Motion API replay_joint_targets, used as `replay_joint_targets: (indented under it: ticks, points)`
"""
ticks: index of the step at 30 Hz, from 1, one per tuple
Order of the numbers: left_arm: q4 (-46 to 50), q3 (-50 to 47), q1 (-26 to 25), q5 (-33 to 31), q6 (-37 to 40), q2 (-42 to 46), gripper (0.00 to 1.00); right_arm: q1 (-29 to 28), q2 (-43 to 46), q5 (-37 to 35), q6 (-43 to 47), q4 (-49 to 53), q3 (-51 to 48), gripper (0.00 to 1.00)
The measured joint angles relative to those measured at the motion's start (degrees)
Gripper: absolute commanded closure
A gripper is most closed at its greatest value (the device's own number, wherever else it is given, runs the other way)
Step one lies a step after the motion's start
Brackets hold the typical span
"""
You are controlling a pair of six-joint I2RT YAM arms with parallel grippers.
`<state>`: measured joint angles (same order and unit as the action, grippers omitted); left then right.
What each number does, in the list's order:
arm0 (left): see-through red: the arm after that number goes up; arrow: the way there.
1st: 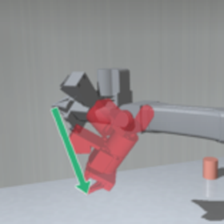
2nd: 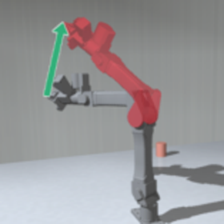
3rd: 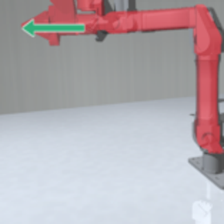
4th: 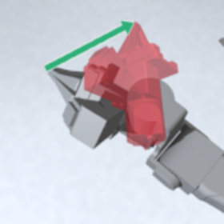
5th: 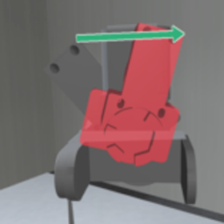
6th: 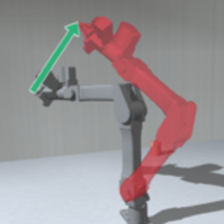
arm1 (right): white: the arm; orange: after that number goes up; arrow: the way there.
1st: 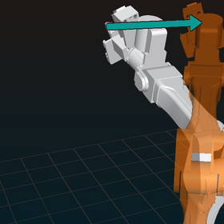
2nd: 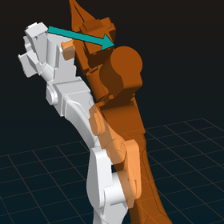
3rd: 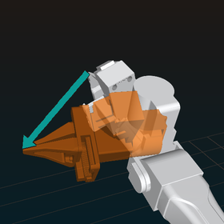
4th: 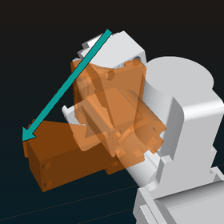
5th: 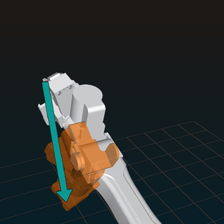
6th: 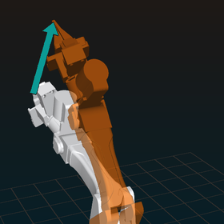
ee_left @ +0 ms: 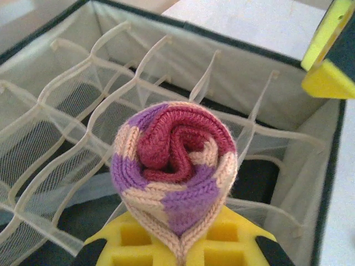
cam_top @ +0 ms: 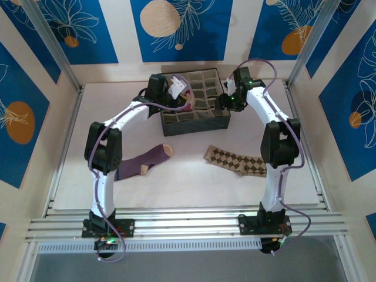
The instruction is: Roll the socks
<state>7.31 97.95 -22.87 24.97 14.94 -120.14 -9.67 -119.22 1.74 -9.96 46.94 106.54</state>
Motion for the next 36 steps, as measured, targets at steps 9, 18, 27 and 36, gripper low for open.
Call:
replay_joint_targets:
  ticks: [9, 18, 27, 36]
  points:
    - [0.4, 0.0, 0.9, 0.0, 0.0, -1.4, 1.00, 0.1, -2.3, -0.5, 0.9, 1.6, 2.9, 0.41]
    - [1.2, 0.4, 0.9, 0.2, 0.1, -5.6, 0.91, 0.4, -3.9, -0.5, 0.9, 2.2, 4.8, 0.41]
    - [3.8, 2.2, 0.9, -0.7, 0.5, -7.9, 0.21, 0.3, -4.0, -0.8, 0.9, 3.6, 6.3, 0.42]
    - [3.9, 2.1, 1.4, -0.7, 0.0, -1.9, 0.00, -0.5, -3.9, -1.9, 1.0, 6.2, 9.4, 0.42]
